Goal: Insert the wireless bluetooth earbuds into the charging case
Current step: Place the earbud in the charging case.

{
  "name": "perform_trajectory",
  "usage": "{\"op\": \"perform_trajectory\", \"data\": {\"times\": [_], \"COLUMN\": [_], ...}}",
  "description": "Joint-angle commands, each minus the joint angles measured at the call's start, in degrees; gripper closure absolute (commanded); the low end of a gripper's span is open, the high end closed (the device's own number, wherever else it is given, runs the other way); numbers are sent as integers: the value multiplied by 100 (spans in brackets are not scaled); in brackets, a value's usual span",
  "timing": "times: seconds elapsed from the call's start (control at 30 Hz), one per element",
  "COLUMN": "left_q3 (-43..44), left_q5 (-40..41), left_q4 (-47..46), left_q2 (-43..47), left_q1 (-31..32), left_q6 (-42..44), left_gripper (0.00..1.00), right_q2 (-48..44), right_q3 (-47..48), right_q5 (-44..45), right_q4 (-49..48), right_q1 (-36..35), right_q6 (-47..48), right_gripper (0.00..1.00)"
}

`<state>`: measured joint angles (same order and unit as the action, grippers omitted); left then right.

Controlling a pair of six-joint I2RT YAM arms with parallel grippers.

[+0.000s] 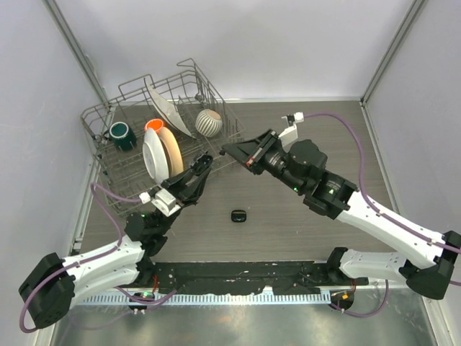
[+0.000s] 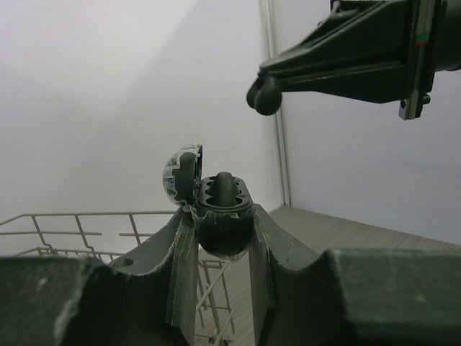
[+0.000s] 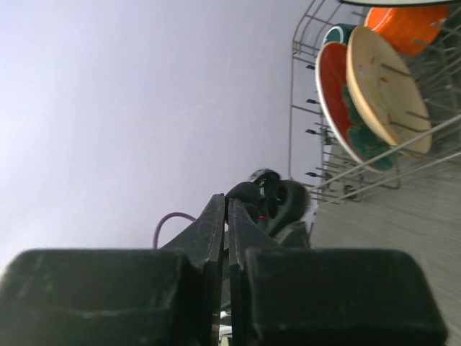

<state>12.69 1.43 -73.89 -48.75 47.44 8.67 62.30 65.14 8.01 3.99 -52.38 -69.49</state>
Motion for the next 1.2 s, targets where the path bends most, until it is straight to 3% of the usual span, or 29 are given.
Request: {"op": "perform_trajectory", "data": {"times": [0.0,0.5,0.87,1.17], "left_q3": [-29,-47,14,50], "left_q5": [-11,6,85,15], "left_q4": [-1365,-1453,-1471,-1471], "left_q2": [-38,-125,-196,-258], "left_q1": [-24,-24,-33,-24], "left_q6": [179,346,531,522], "left_gripper": [100,100,100,100], "right_q2": [273,643,432,555], "right_q3": [323,675,859,833], "right_q5": [526,1000,1800,1634], "right_q4": [-855,-118,1085,893], "right_q1": [-237,-729,-967,-985], "right_q6": [-389,-662,-1127,-1180], "right_gripper": [99,99,99,99]}}
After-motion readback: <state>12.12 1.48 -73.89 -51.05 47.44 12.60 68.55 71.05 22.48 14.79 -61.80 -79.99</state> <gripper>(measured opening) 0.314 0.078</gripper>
